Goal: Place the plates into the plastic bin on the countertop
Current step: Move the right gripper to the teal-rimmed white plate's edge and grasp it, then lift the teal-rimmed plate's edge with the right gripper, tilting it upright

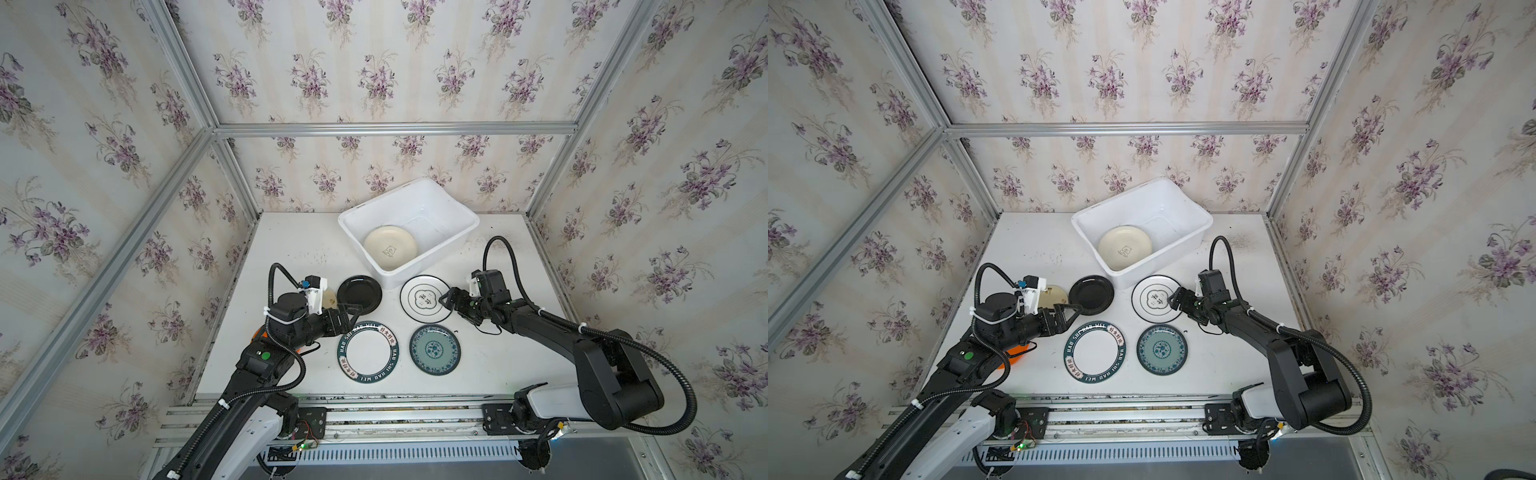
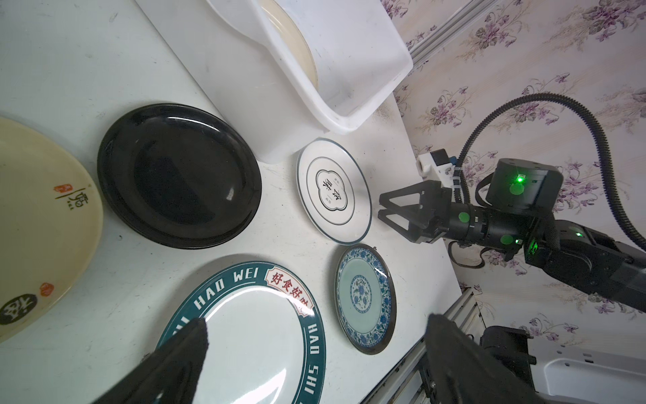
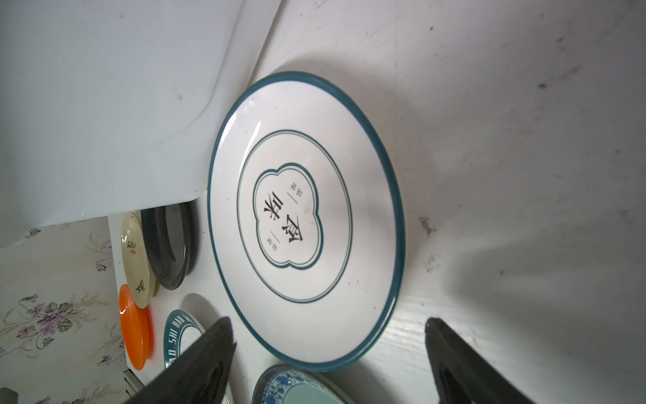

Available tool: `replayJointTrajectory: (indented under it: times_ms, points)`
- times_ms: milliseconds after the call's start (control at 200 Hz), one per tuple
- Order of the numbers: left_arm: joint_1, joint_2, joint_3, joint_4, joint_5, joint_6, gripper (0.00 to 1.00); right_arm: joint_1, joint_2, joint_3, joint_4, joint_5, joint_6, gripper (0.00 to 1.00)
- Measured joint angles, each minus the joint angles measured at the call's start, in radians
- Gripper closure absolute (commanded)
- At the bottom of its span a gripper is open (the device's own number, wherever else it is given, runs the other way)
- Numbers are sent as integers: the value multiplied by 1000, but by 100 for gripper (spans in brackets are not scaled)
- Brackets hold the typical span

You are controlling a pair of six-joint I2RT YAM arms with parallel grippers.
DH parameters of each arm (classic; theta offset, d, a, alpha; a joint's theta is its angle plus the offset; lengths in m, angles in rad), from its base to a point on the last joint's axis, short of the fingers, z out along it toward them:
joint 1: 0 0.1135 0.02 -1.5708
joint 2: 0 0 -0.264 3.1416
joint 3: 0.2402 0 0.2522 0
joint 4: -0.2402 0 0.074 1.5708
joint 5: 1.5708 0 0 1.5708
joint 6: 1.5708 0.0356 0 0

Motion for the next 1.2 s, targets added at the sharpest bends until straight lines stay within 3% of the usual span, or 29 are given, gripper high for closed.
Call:
replayJointTrajectory:
  times_ms: [70, 245, 455, 660, 965, 1199]
  points:
    - [1, -12, -7, 2, -1, -3, 1, -3, 4, -11, 19, 0, 6, 18]
    - [3, -19, -16, 3, -1, -18, 1, -9, 44, -27, 80, -6, 32, 42]
    - [7, -17, -19, 3, 0, -26, 1, -29, 128, -50, 192, -47, 85, 52]
    - [9, -14, -26, 3, 2, -26, 1, -34, 198, -53, 322, -78, 129, 56]
    - [11, -27, -20, -20, -9, -25, 1, -36, 233, -62, 373, -53, 163, 89]
    - [12, -29, 0, -41, -28, -18, 1, -36, 156, -61, 346, -38, 159, 99]
